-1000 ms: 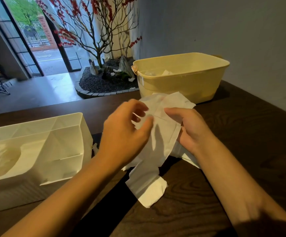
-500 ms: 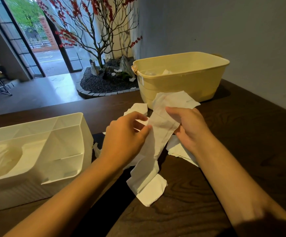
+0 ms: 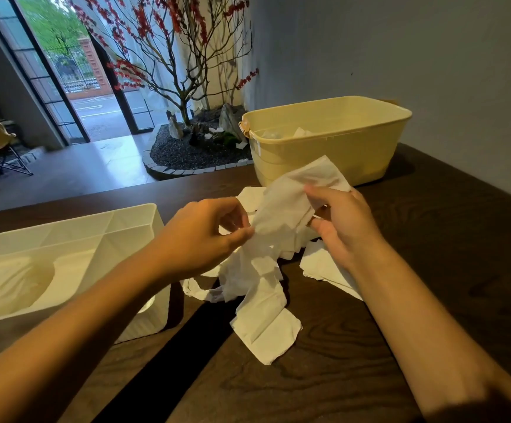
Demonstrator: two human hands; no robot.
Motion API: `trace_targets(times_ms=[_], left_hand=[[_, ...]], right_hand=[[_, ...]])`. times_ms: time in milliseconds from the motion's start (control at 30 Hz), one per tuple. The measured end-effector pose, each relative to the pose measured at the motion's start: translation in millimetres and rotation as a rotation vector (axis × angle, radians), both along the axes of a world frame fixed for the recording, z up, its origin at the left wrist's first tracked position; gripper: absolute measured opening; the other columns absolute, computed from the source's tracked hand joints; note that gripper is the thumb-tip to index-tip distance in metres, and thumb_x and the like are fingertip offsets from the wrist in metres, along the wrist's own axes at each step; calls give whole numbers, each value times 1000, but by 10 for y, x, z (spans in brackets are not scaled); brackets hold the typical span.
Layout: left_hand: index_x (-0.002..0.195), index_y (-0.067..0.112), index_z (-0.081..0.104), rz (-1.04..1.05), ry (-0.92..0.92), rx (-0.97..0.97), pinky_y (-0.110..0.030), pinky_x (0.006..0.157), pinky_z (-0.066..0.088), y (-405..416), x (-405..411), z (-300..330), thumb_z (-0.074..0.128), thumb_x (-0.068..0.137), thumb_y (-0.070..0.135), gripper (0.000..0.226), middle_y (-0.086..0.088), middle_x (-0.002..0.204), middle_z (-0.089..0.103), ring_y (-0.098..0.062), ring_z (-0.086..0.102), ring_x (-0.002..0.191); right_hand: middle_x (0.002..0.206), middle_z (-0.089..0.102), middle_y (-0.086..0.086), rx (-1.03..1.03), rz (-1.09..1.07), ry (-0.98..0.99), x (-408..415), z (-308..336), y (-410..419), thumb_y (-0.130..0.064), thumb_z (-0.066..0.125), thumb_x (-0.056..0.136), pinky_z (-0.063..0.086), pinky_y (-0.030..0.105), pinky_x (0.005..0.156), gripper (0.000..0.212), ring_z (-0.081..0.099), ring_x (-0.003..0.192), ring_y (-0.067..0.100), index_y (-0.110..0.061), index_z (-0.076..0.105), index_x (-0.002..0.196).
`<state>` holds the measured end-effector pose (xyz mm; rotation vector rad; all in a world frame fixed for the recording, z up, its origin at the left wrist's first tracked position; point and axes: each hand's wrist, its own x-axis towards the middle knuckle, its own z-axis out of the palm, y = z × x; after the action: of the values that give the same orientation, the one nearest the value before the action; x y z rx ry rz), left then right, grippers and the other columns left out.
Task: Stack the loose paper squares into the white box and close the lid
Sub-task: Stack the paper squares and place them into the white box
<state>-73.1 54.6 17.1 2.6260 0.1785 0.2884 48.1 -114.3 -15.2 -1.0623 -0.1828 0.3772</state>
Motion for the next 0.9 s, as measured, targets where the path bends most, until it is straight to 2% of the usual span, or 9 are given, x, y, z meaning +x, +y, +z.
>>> trace_targets(times_ms=[100, 167, 267, 367, 433, 567, 667, 767, 900], left_hand=[[124, 35, 52, -11, -27, -256, -34, 104, 48, 29, 1, 4, 79, 74, 53, 59, 12, 139, 55, -5, 52, 126], [138, 34, 46, -46, 44, -483, -35, 108, 44, 24, 50, 21, 87, 68, 53, 83, 11, 146, 51, -7, 48, 132], [113, 21, 67, -216, 134, -709, -28, 94, 51, 43, 143, -1, 85, 73, 22, 44, 3, 111, 72, -12, 65, 108], [87, 15, 69, -298, 114, -738, -30, 83, 48, 12, 201, -44, 74, 78, 16, 10, 0, 87, 69, -14, 62, 86], [93, 13, 65, -298, 73, -789, -29, 85, 49, -11, 239, -39, 74, 76, 14, 19, 2, 92, 70, -13, 64, 91], [132, 23, 54, -348, 105, -786, -31, 101, 51, -24, 328, 31, 81, 72, 10, 67, 8, 126, 67, -10, 59, 124], [118, -2, 65, -406, 153, -694, -31, 94, 54, -103, 357, 116, 78, 75, 8, 46, -4, 112, 74, -19, 68, 110], [110, -22, 56, -411, 109, -727, -27, 87, 54, -157, 378, 168, 75, 77, 4, 45, -2, 92, 73, -13, 69, 97], [126, 22, 59, -428, 89, -714, -33, 99, 53, -171, 420, 176, 82, 73, 10, 60, 5, 124, 69, -12, 62, 120]], right_hand=[[90, 74, 1, 54, 131, -127, -59, 59, -34, 7, 51, 93, 56, 27, 76, 27, 70, 87, 12, -11, 69, 102], [88, 75, 2, 78, 219, -179, -108, 86, -57, 11, 48, 91, 59, 25, 74, 30, 71, 87, 13, -9, 70, 99], [86, 76, 4, 80, 248, -215, -138, 91, -64, 8, 59, 84, 60, 29, 76, 25, 72, 84, 16, -10, 69, 98], [91, 76, 6, 87, 234, -212, -136, 115, -77, -7, 68, 73, 61, 30, 76, 32, 73, 86, 17, -9, 69, 105], [92, 76, 6, 110, 260, -212, -138, 136, -102, -10, 66, 73, 60, 30, 76, 33, 73, 85, 17, -10, 68, 106], [87, 75, 2, 154, 321, -238, -173, 165, -150, -9, 63, 74, 58, 28, 74, 26, 71, 84, 14, -14, 70, 99], [84, 74, 6, 163, 361, -256, -184, 199, -200, -5, 62, 73, 60, 28, 70, 25, 72, 77, 17, -10, 71, 96], [85, 73, 13, 181, 379, -279, -168, 230, -240, 1, 67, 77, 60, 30, 68, 24, 72, 75, 21, -6, 71, 99], [88, 75, 9, 225, 402, -239, -128, 187, -271, 4, 60, 72, 60, 29, 69, 30, 73, 80, 19, -13, 80, 86]])
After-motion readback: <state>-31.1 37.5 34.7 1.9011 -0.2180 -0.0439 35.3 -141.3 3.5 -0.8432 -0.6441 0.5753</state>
